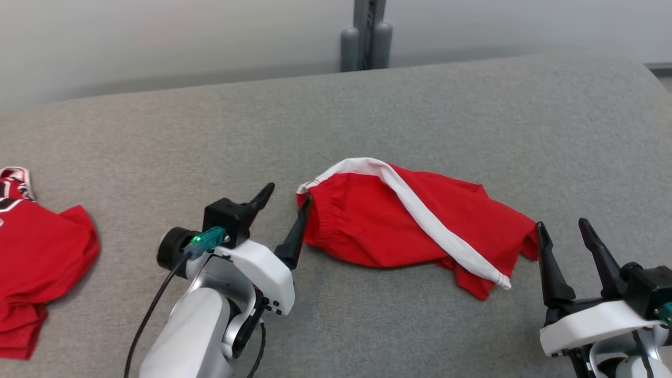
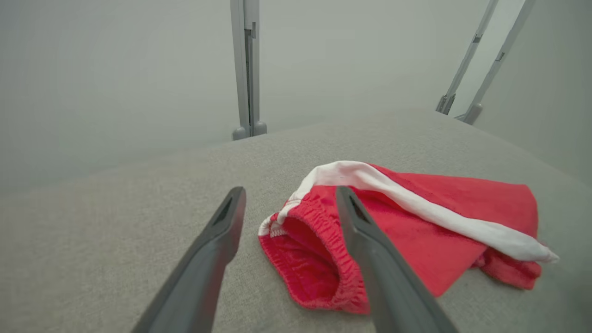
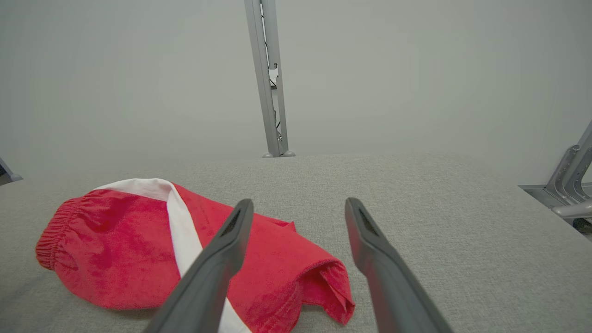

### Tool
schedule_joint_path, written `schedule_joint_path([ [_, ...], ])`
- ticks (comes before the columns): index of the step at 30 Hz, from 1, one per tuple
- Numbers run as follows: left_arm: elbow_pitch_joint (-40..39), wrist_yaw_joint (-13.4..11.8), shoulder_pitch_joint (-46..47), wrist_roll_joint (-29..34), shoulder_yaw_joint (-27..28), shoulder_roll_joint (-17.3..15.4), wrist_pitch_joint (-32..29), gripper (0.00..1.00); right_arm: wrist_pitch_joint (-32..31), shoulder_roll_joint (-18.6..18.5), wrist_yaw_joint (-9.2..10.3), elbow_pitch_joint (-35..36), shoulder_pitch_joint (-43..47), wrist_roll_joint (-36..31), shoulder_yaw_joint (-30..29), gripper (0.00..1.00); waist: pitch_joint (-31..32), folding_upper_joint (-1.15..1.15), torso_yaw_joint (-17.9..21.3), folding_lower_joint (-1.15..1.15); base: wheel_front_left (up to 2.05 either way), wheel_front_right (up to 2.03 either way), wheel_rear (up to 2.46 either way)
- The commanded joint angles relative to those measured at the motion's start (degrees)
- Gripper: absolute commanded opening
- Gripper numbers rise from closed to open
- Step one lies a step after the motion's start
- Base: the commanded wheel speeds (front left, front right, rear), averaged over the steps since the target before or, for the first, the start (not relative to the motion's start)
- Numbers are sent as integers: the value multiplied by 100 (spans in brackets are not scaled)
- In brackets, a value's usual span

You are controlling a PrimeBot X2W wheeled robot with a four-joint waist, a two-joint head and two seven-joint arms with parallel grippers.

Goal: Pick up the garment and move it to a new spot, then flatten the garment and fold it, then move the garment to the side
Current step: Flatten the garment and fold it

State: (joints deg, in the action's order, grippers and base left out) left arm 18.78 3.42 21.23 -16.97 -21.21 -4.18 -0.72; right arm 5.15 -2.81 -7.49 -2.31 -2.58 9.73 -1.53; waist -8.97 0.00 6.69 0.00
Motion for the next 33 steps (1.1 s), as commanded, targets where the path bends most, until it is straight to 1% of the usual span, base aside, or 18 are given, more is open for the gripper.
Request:
schedule_joint_path([
  [1,167,48,142,-70,-45,7,-111,100,67,-22,-1,-23,-93,53,2,100,-156,0,150,0,0,0,0],
  [4,535,114,289,-317,-105,40,-342,100,129,-22,-1,-89,-162,94,31,100,-276,0,246,0,0,0,0],
  [7,781,214,392,-670,-125,73,-440,100,185,-23,-1,-148,-203,139,44,100,-356,0,316,0,0,0,0],
  [8,832,228,450,-693,-152,79,-415,96,209,-22,-1,-171,-219,151,37,100,-370,0,327,0,0,0,0],
  [9,886,251,479,-742,-181,85,-409,36,222,-22,-1,-187,-240,157,29,100,-380,0,337,0,0,0,0],
  [10,919,260,488,-795,-184,86,-350,0,231,-22,-1,-205,-256,157,22,100,-390,0,345,0,0,0,0],
  [16,1001,306,441,-848,-199,25,-126,0,299,-22,-1,-275,-281,187,-34,100,-399,0,324,0,0,0,0],
  [22,794,311,298,-767,-303,-85,139,0,328,-21,-1,-278,-289,174,-87,100,-371,0,205,0,0,0,0],
  [26,545,112,125,-499,-355,-280,409,0,315,-21,-1,-266,-268,159,-72,100,-302,0,144,0,0,0,0],
  [28,331,-28,-9,-276,-425,-436,547,0,298,-22,-1,-248,-229,160,-92,100,-270,0,91,0,0,0,0],
  [33,-374,-312,-703,99,-633,-752,646,0,252,-22,-1,-206,-174,166,-81,100,-209,0,-35,0,0,0,0],
])
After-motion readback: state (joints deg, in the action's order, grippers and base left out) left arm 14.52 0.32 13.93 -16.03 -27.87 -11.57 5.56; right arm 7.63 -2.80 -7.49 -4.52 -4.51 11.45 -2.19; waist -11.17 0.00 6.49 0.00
